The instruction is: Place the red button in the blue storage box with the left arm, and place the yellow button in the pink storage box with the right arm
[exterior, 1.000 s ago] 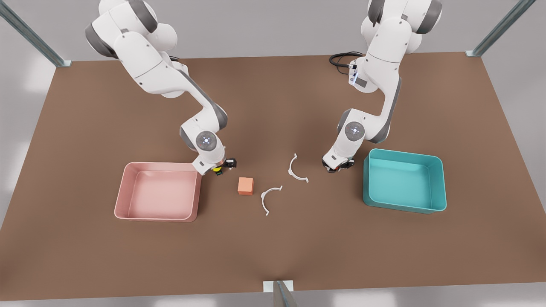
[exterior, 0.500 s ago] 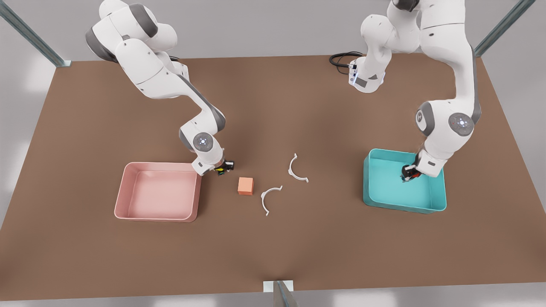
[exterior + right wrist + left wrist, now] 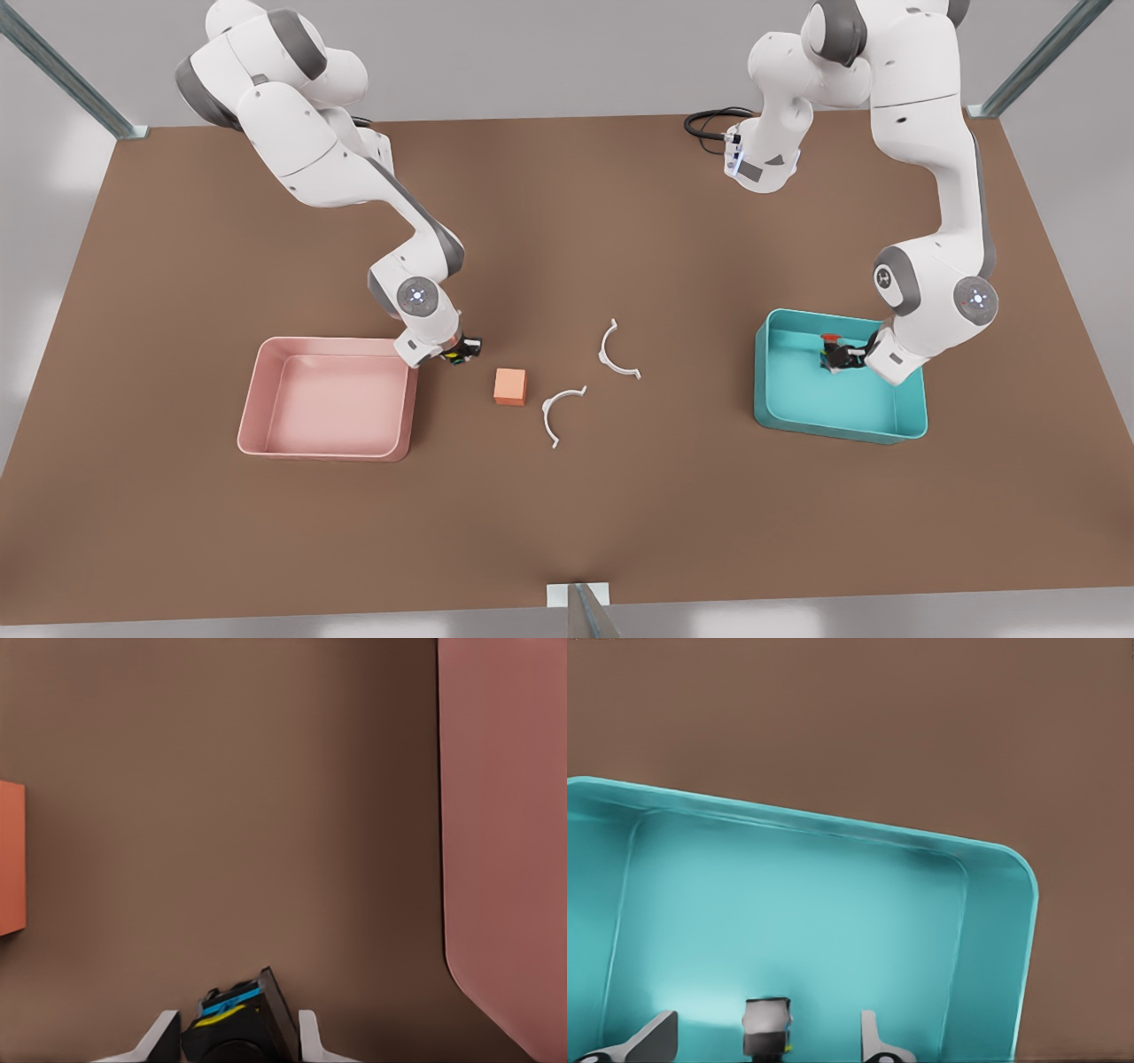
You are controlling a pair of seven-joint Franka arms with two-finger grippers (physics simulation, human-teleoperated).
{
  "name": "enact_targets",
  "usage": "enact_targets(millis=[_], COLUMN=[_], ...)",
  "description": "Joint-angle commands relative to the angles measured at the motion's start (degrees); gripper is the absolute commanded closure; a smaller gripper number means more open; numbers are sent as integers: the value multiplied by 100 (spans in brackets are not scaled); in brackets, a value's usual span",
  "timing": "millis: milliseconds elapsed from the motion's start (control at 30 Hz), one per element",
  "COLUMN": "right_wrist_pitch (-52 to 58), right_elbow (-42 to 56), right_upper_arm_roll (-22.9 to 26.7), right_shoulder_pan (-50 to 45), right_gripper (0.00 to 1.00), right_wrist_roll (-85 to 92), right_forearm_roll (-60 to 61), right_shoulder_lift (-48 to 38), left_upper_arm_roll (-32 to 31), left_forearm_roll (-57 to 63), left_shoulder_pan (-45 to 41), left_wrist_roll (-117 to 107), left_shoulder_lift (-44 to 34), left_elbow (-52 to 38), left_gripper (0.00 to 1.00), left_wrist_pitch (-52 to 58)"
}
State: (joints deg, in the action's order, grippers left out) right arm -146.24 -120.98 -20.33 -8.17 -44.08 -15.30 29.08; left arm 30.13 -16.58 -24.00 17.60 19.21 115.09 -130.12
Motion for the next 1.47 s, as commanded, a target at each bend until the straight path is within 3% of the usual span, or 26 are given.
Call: enact_targets(millis=[0,100,333,533,733,900,933,1000,1033,1100,1167,1200,1233,1267,1433], right_wrist_pitch=[-1,8,70,737,1168,1116,1098,1098,1098,1195,2597,4375,5324,5712,6117], right_elbow=[-4,4,92,452,743,892,892,901,936,1147,2181,3318,3739,3863,4205], right_upper_arm_roll=[11,11,-24,2,714,864,881,934,934,934,986,1215,1408,1409,1365], right_shoulder_pan=[0,0,18,88,448,642,677,686,686,686,668,563,615,896,905], right_gripper=[42,47,49,49,53,51,48,5,0,0,0,0,0,0,0], right_wrist_roll=[233,233,216,435,2859,3125,3213,3186,3169,3186,3204,3510,3784,4215,4214], right_forearm_roll=[1,1,10,63,1028,1056,1056,1064,1065,1065,1065,1073,1442,1495,1372], right_shoulder_lift=[1,-8,-395,-983,-1318,-896,-861,-817,-817,-852,-1159,-1177,-1502,-1537,-1652], left_upper_arm_roll=[2,2,2,2,-7,-16,-16,11,-16,-7,-24,-278,-1990,-3293,-3391], left_forearm_roll=[6,6,32,50,41,41,41,294,1042,1148,1350,1421,1693,1878,1931], left_shoulder_pan=[1,1,-17,-140,-157,-184,-184,-175,-201,-307,-412,-308,1106,2179,2189], left_wrist_roll=[1764,1782,1764,1712,1703,1703,1694,1283,456,-239,-985,-1417,-1795,-1883,-1962], left_shoulder_lift=[-5,-5,-172,-392,-462,-445,-453,-910,-1016,-1016,-1025,-1191,-1376,-1429,-1403], left_elbow=[-4,5,-4,-22,-48,-48,-48,-232,-847,-1770,-2358,-2614,-2667,-2667,-2922], left_gripper=[0,0,0,0,0,0,0,0,0,0,0,0,0,0,0], left_wrist_pitch=[48,48,215,373,382,382,382,1022,1857,3018,3632,3880,3898,3915,4029])
